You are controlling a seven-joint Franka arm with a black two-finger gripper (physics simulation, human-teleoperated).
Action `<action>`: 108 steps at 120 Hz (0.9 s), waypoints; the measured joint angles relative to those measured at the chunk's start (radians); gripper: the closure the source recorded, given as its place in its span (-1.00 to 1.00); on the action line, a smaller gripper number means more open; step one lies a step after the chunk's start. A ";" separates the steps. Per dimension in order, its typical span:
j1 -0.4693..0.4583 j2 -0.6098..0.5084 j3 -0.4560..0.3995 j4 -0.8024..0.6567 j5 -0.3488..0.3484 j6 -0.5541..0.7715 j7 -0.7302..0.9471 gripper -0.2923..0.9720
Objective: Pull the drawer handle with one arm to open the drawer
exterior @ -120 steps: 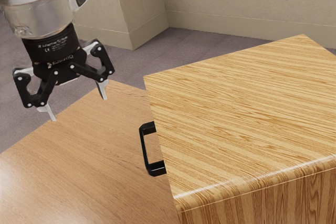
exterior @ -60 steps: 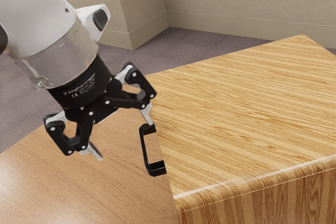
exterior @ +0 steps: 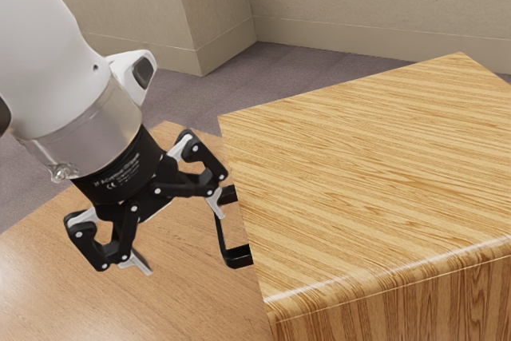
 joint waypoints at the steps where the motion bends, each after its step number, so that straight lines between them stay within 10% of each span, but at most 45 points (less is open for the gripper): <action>1: 0.000 0.000 0.000 -0.001 0.000 0.000 0.000 -0.54; 108: -0.058 -0.078 0.076 -0.173 0.011 0.043 -0.031 -0.53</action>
